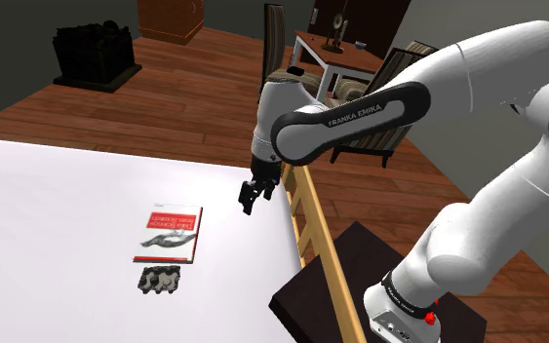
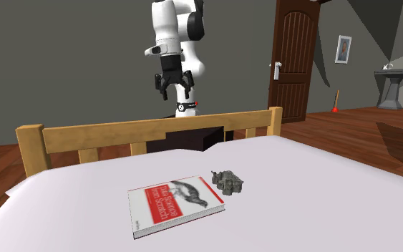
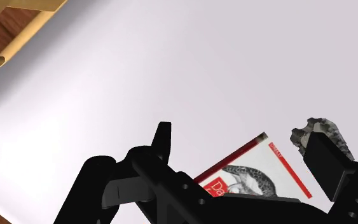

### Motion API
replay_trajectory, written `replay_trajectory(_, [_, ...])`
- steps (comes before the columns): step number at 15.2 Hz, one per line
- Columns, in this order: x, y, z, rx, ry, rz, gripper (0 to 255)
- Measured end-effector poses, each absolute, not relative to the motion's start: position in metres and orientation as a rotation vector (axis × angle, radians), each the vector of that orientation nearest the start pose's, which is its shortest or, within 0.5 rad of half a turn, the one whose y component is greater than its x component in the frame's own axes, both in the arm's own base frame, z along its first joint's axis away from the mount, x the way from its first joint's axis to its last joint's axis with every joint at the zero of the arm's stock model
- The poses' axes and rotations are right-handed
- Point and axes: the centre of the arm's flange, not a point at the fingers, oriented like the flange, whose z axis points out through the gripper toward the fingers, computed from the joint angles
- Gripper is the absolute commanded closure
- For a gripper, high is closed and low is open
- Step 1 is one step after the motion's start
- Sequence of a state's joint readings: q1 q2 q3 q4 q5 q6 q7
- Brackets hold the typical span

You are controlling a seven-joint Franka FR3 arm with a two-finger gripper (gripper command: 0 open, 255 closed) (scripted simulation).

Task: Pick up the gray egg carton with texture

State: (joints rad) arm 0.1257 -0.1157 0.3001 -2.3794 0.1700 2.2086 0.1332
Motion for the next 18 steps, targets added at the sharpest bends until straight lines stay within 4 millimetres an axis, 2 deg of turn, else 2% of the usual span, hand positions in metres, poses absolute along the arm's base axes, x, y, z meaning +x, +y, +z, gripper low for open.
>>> replay_trajectory(9, [0.473,0.277,0.282,-3.009,-0.337,0.147,0])
replay_trajectory(18, [0.506,0.357,0.195,-2.971,-0.391,0.168,0])
